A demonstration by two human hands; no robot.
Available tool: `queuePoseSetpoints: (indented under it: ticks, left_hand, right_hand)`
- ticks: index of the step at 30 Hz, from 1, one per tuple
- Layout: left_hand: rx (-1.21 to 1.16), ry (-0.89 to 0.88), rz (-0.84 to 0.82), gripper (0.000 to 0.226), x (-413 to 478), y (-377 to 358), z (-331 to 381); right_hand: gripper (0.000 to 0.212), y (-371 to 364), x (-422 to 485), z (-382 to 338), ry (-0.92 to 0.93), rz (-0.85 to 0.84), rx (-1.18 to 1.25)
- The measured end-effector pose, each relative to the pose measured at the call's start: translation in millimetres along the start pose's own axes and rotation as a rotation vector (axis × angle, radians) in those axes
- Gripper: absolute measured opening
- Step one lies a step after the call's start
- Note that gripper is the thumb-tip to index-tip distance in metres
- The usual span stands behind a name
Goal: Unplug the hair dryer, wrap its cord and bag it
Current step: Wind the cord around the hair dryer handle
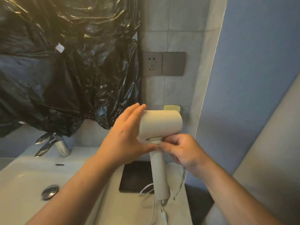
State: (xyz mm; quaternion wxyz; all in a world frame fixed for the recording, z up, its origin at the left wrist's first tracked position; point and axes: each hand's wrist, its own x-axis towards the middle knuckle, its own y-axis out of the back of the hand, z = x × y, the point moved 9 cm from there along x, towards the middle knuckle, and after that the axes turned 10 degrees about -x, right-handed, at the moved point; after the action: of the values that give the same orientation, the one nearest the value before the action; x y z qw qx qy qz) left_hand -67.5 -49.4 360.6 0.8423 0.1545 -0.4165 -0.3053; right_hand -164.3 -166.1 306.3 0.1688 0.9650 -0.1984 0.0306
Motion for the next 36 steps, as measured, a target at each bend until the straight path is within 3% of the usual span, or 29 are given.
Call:
queuePoseSetpoints:
  ticks: [2,5,9,13,24,29,36]
  left_hand:
    - [0.147,-0.025,-0.087,0.116,-6,-11,0]
    - [0.160,-0.091,-0.103,0.111,-20,-19,-10]
    - [0.002,0.010,-0.060,0.104,-42,-26,-47]
    - [-0.226,0.212,0.057,0.094,-83,-39,-93]
    - [-0.311,0.149,0.149,0.084,-186,-85,-150]
    - [-0.500,0.145,0.177,0.081,-216,-88,-146]
    - [-0.676,0.175,0.114,0.073,-254,-70,-114]
  right_hand:
    - [0.012,-6,-4,6,0.000,-0.046,-0.028]
    - [0.013,-13,-9,24,-0.029,-0.034,-0.072]
    - [0.017,-24,-20,50,-0.049,0.009,0.050]
    - [0.012,-36,-28,97,-0.116,0.209,0.153]
    - [0.010,-95,-67,181,-0.026,0.265,0.140]
    - [0.012,-111,-87,185,0.031,0.220,0.059]
    - [0.023,-120,-143,166,0.137,0.292,0.096]
